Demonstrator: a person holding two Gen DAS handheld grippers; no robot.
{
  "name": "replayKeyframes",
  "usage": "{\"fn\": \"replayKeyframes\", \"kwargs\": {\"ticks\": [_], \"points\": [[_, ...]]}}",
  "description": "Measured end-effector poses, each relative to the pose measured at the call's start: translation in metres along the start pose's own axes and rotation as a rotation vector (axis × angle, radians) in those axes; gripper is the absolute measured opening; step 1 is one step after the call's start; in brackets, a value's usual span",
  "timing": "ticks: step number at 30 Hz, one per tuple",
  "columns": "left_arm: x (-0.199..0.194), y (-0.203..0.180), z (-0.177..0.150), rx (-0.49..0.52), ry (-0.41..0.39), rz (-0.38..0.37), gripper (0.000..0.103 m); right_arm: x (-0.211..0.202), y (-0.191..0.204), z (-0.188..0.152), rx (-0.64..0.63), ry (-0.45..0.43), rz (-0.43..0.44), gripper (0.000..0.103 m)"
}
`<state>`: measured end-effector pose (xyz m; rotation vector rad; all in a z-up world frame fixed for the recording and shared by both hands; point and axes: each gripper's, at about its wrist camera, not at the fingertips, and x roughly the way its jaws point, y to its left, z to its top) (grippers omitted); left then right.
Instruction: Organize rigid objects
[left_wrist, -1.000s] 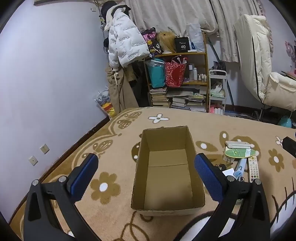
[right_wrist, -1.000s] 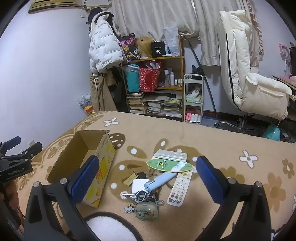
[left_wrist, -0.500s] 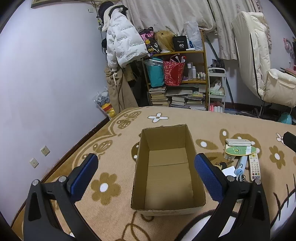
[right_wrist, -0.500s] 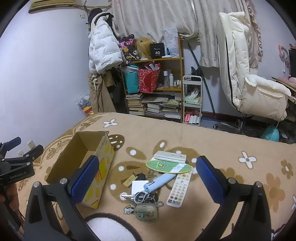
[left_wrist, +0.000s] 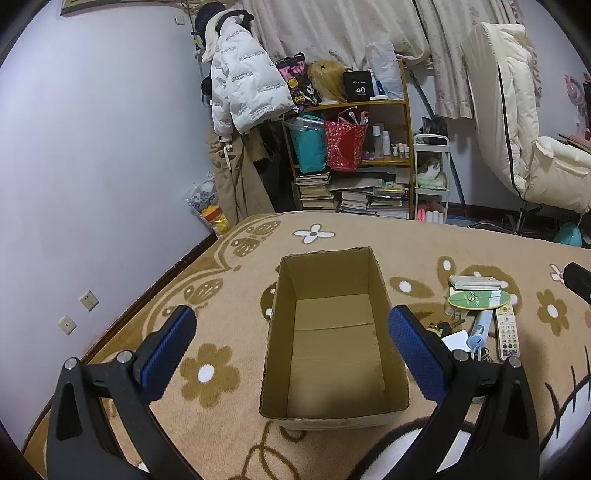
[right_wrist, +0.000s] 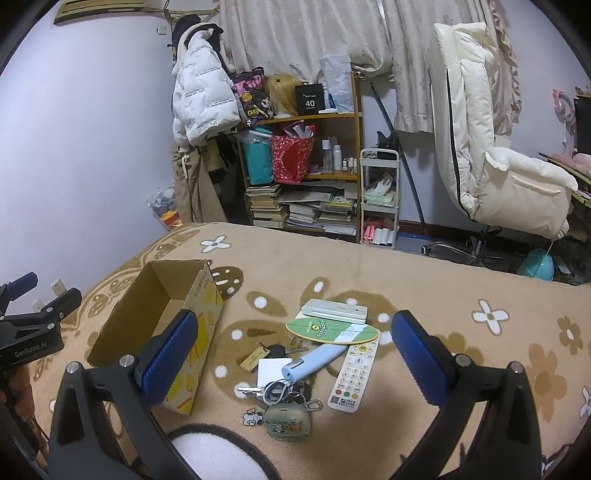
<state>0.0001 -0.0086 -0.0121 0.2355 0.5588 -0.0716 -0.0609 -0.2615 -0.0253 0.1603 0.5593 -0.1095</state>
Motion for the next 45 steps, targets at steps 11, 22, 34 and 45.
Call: {"fn": "replayKeyframes", "kwargs": {"ticks": [11,22,34,45], "points": [[0.0024,0.0016,0.0002,0.016,0.009,0.008,0.103,0.0002,0.0005,0.0,-0.001,0.001,-0.004,0.103],[0.0033,0.0013,0.0002,0.013,0.013,0.009,0.103,0.0005,-0.0004,-0.0001,-0.005,0.002,-0.004,0.103],[0.0036,0.0018,0.0005,0.012,0.013,0.008,0.103,0.0003,0.0004,0.0002,-0.007,0.003,-0.005,0.103],[0.0033,0.0025,0.0007,0.014,0.015,0.009,0.103,0.0003,0.0009,0.0002,-0.008,0.003,-0.006,0.103]]}}
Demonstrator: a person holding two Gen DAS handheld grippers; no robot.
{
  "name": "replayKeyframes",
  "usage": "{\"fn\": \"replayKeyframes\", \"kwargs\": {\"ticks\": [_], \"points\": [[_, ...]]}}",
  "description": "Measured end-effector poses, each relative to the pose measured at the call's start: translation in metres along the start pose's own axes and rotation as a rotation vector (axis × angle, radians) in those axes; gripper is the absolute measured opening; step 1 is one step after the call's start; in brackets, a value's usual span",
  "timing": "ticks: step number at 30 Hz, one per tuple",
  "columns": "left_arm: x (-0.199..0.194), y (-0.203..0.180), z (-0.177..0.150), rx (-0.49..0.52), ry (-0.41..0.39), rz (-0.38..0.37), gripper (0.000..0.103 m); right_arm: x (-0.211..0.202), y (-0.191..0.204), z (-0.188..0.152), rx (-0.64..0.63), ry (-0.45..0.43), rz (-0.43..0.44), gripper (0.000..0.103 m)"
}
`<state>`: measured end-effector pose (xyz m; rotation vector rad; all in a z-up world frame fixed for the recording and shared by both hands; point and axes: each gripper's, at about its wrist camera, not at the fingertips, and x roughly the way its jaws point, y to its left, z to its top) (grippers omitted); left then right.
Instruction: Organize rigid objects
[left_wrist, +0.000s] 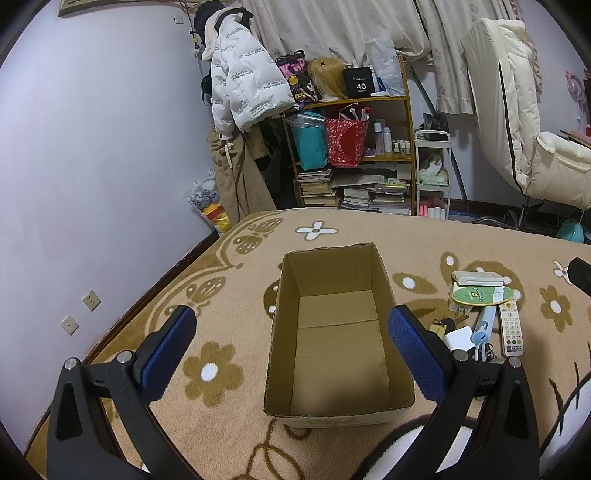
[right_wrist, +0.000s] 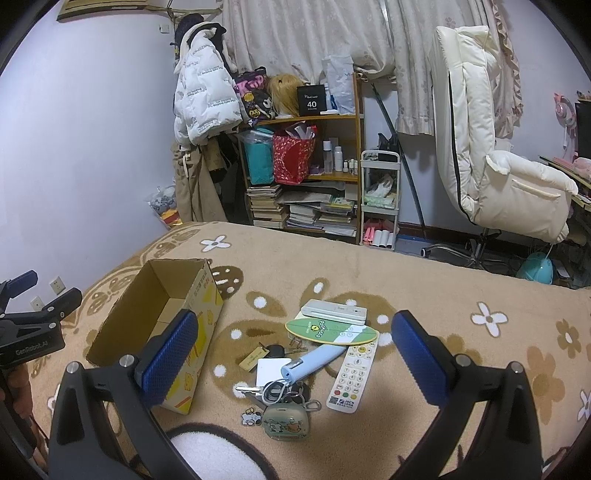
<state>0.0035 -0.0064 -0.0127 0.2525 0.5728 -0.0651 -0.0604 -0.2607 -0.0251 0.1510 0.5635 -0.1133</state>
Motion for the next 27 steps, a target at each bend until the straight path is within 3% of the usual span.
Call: {"fn": "replayKeyframes", "kwargs": {"ticks": [27], "points": [[0.018,0.006,0.006,-0.01,0.031,0.026,0.103,0.004,-0.006,0.006,0.031,-0.016,-0.014,0.103]]}}
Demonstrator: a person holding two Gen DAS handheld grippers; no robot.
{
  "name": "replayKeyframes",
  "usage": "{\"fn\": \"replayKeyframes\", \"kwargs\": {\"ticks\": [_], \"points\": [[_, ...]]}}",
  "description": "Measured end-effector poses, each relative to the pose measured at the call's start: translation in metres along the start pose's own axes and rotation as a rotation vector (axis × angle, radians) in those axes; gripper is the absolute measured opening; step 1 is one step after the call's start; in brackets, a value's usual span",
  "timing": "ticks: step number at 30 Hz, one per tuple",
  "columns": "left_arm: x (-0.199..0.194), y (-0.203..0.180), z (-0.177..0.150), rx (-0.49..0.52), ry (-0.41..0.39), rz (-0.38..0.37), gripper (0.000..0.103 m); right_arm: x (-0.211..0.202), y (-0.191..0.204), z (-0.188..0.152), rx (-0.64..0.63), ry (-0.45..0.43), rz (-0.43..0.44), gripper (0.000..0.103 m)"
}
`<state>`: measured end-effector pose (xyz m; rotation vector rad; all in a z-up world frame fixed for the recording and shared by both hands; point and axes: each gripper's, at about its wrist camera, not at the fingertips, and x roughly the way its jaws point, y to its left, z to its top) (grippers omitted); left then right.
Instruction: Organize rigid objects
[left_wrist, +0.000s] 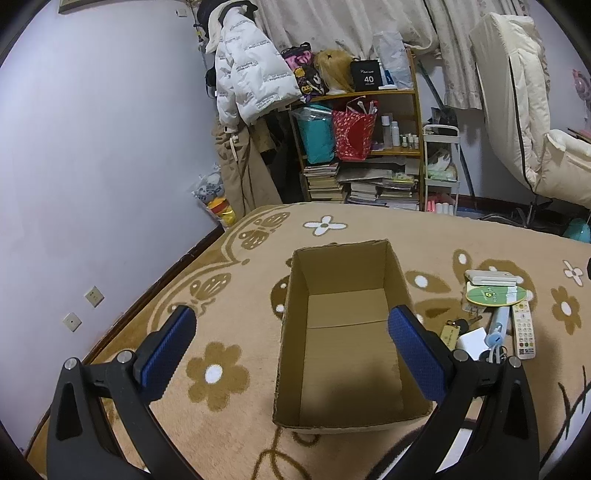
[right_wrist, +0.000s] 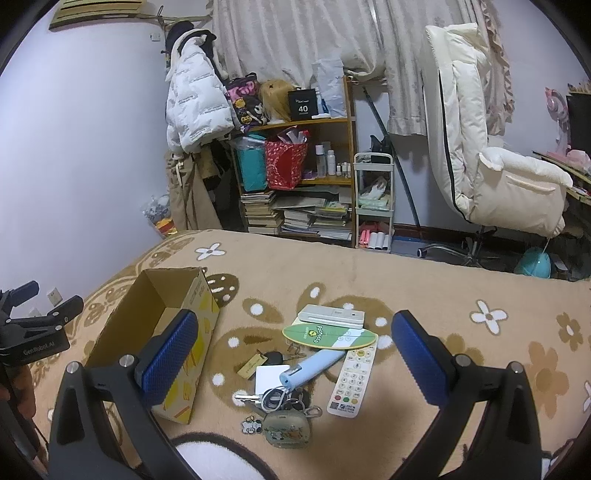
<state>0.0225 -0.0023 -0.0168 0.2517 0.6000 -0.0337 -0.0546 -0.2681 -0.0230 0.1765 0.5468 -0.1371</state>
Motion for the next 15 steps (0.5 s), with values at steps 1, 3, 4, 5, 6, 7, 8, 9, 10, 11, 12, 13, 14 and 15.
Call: {"fn": "replayKeyframes", "kwargs": {"ticks": [1,3,4,5,6,7,8,9,10,11,12,13,14,15], "points": [[0.003,0.001,0.001,-0.003,0.003,0.0,0.103,0.001,0.002,0.0,0.001,0.001,-0.001,0.103],[0.01,0.004,0.002,-0.008,0.016,0.002,0.103,0.005,0.004,-0.001,0.004,0.004,-0.005,0.103],[0.013,0.004,0.002,-0.009,0.02,0.002,0.103,0.006,0.005,-0.002,0.005,0.004,-0.006,0.103],[0.016,0.005,0.002,-0.009,0.025,0.003,0.103,0.008,0.006,-0.002,0.007,0.004,-0.004,0.103],[0.02,0.006,0.003,-0.007,0.029,0.005,0.103,0.007,0.006,-0.003,0.005,0.005,0.0,0.103],[0.023,0.006,0.003,-0.006,0.032,0.007,0.103,0.008,0.007,-0.003,0.004,0.006,0.005,0.103],[0.027,0.007,0.002,-0.006,0.035,0.006,0.103,0.011,0.008,-0.004,0.003,0.009,0.008,0.103],[0.03,0.007,0.003,-0.008,0.039,0.003,0.103,0.013,0.009,-0.004,-0.002,0.012,0.007,0.103],[0.033,0.007,0.003,-0.01,0.043,0.001,0.103,0.015,0.012,-0.006,-0.006,0.013,0.005,0.103],[0.036,0.008,0.003,-0.012,0.045,0.0,0.103,0.018,0.014,-0.007,-0.012,0.017,0.003,0.103],[0.039,0.008,0.003,-0.011,0.047,-0.003,0.103,0.02,0.015,-0.008,-0.016,0.022,0.003,0.103],[0.041,0.008,0.002,-0.008,0.048,-0.007,0.103,0.023,0.016,-0.01,-0.019,0.028,0.004,0.103],[0.044,0.008,0.001,-0.004,0.052,-0.009,0.103,0.026,0.018,-0.012,-0.021,0.036,0.007,0.103],[0.046,0.009,-0.001,-0.001,0.056,-0.008,0.103,0.029,0.019,-0.014,-0.022,0.045,0.012,0.103]]}}
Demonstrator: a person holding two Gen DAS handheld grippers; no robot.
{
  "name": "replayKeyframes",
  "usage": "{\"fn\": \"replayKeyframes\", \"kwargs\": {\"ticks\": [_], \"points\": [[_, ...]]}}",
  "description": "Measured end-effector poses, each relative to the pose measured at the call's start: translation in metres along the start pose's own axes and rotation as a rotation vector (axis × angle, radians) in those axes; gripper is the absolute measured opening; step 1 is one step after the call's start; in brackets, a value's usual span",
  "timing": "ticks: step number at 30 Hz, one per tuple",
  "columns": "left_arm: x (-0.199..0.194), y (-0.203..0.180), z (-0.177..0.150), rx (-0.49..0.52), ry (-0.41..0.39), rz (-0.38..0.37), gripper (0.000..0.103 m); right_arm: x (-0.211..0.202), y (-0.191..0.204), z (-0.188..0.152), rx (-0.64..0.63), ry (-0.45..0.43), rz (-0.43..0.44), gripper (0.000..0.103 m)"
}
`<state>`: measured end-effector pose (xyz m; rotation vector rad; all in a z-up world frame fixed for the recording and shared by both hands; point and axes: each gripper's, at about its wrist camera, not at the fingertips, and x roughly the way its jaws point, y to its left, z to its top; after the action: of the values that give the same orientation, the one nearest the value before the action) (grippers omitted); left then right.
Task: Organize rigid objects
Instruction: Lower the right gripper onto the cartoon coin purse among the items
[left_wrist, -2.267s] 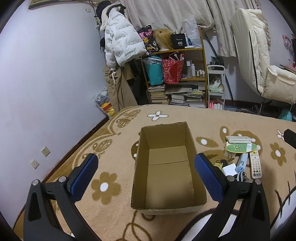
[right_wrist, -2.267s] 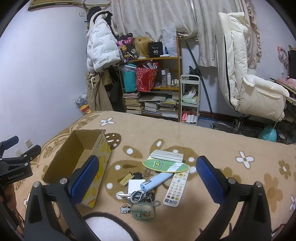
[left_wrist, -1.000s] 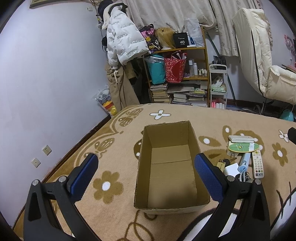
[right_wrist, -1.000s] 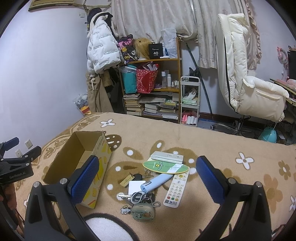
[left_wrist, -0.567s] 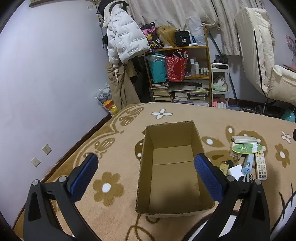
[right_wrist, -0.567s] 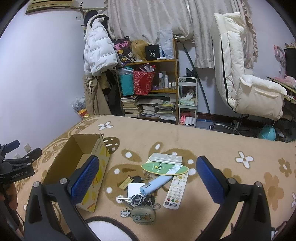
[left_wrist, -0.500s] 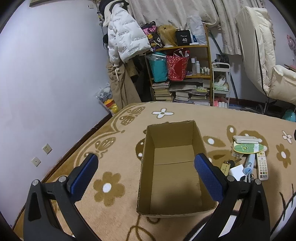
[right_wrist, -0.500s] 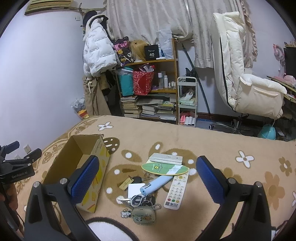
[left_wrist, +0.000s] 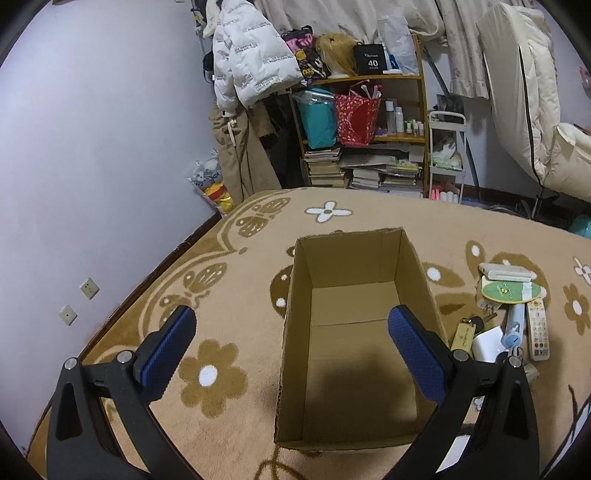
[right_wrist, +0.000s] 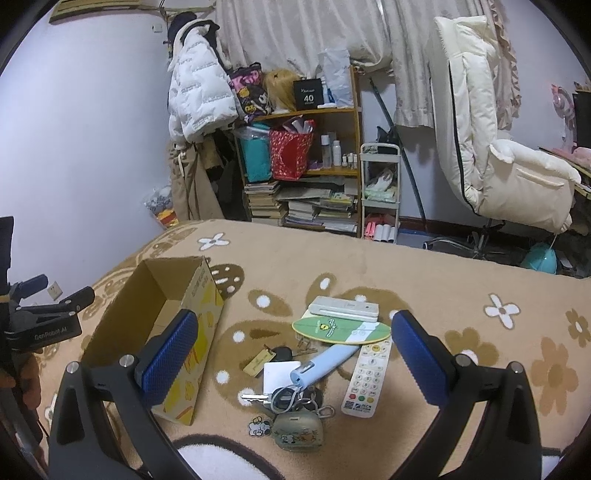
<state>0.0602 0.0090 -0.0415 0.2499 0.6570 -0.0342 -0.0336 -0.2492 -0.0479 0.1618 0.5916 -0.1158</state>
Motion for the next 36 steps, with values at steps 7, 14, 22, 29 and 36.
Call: {"fn": "replayKeyframes", "kwargs": {"ticks": [7,14,22,29,36], "points": [[0.026,0.011,-0.013,-0.046,0.063,-0.025,0.103,0.018,0.002,-0.013,0.001,0.059,0.013,0.103],[0.051,0.027,-0.028,-0.108,0.113,-0.021,0.103,0.035,0.002,-0.027,0.009,0.115,0.019,0.103],[0.07,0.031,-0.044,-0.118,0.165,-0.019,0.09,0.057,0.003,-0.045,0.003,0.194,0.011,0.103],[0.081,0.029,-0.051,-0.11,0.196,-0.022,0.061,0.073,0.003,-0.062,-0.034,0.28,-0.001,0.103],[0.09,0.027,-0.058,-0.116,0.243,-0.062,0.018,0.087,0.005,-0.078,-0.036,0.37,0.038,0.103]]}}
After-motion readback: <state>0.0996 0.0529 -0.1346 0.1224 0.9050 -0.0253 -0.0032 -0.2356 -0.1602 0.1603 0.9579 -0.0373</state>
